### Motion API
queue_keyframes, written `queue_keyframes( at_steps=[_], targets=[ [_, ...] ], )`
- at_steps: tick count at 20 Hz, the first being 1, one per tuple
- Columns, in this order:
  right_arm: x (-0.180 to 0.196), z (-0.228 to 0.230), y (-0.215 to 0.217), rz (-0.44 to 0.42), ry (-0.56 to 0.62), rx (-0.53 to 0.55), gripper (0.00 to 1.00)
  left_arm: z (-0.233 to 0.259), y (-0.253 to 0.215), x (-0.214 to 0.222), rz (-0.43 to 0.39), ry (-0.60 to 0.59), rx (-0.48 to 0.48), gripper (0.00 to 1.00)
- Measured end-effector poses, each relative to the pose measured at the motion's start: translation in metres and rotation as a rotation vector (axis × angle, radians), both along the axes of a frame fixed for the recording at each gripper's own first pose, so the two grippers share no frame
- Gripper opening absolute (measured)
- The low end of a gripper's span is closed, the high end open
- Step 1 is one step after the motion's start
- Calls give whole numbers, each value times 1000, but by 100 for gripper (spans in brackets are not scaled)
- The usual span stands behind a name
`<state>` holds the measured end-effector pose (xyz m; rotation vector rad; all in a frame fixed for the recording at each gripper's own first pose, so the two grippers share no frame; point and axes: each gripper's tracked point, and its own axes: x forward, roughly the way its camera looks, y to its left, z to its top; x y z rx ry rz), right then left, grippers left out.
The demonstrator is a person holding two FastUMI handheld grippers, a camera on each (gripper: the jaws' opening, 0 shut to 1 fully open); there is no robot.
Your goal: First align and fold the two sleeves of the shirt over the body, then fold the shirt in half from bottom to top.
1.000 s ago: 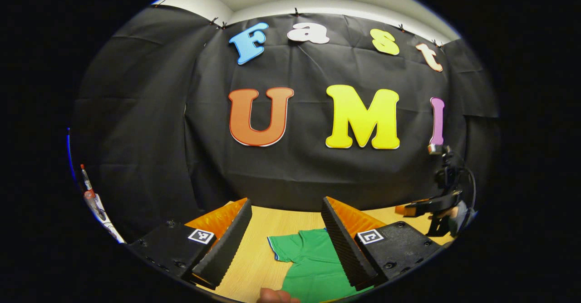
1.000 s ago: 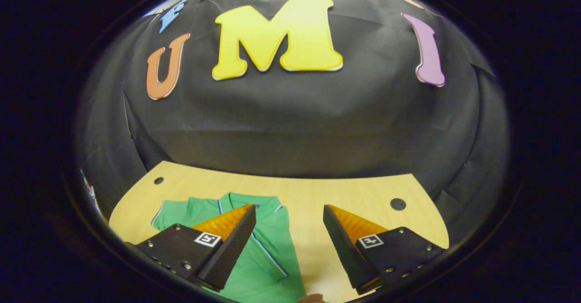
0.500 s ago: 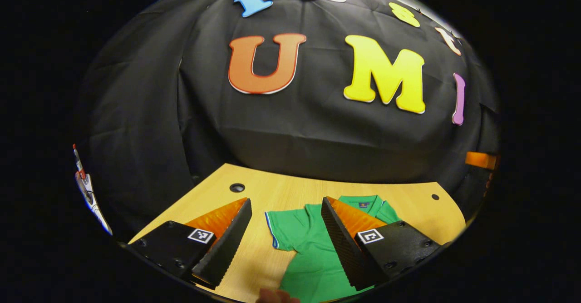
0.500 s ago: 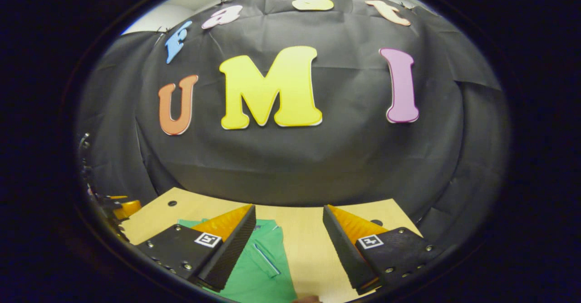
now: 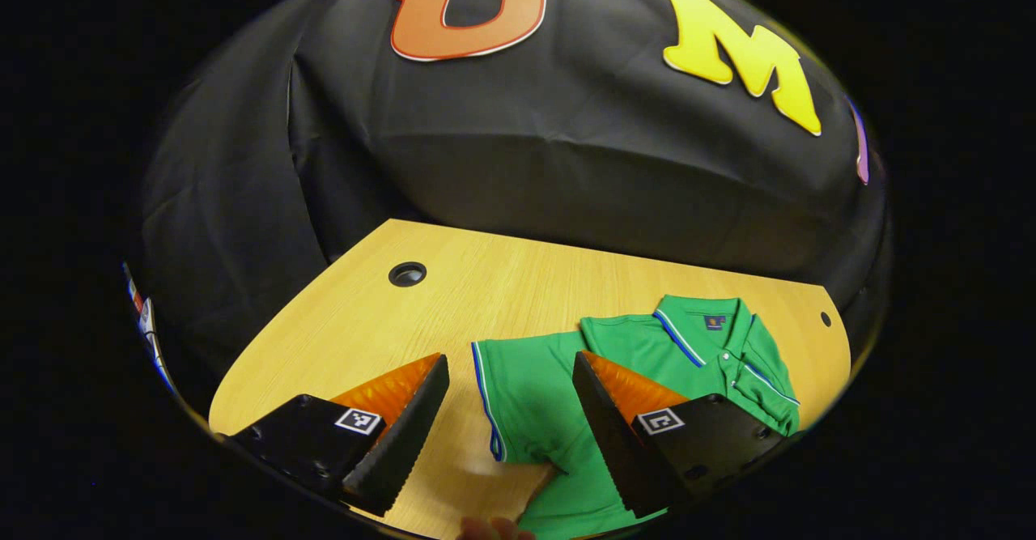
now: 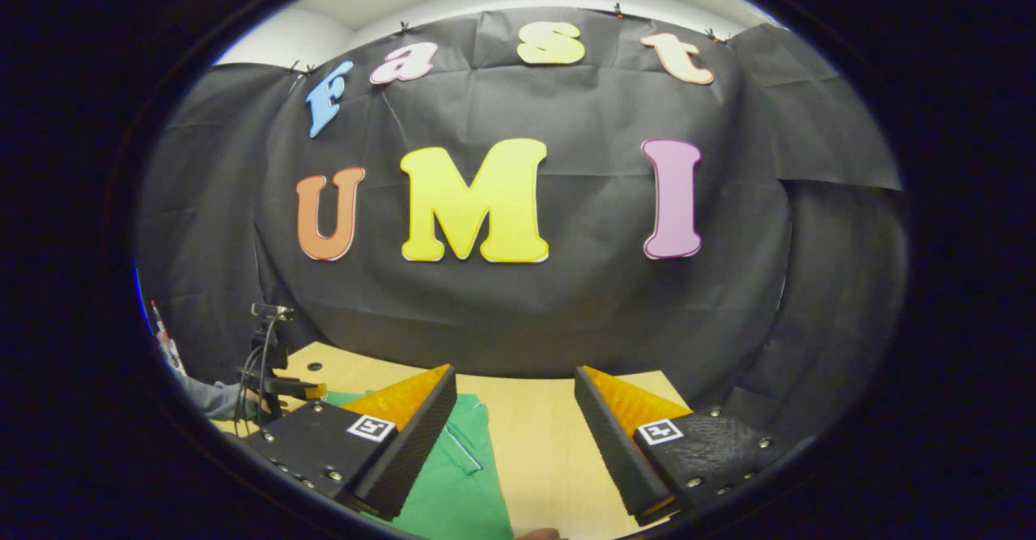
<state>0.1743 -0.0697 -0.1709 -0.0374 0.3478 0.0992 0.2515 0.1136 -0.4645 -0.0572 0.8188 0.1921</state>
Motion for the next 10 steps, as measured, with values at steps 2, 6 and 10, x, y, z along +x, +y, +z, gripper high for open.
queue_keyframes(
  at_steps=[2,6,10],
  targets=[
    [-3,12,1,-2,-6,37,96,-17,10,8,14,59,6,98],
    [-4,26,-8,-17,-29,31,93,-42,25,27,43,120,26,98],
    [-4,26,-16,-38,-17,30,93,-58,28,36,25,191,47,98]
  ],
)
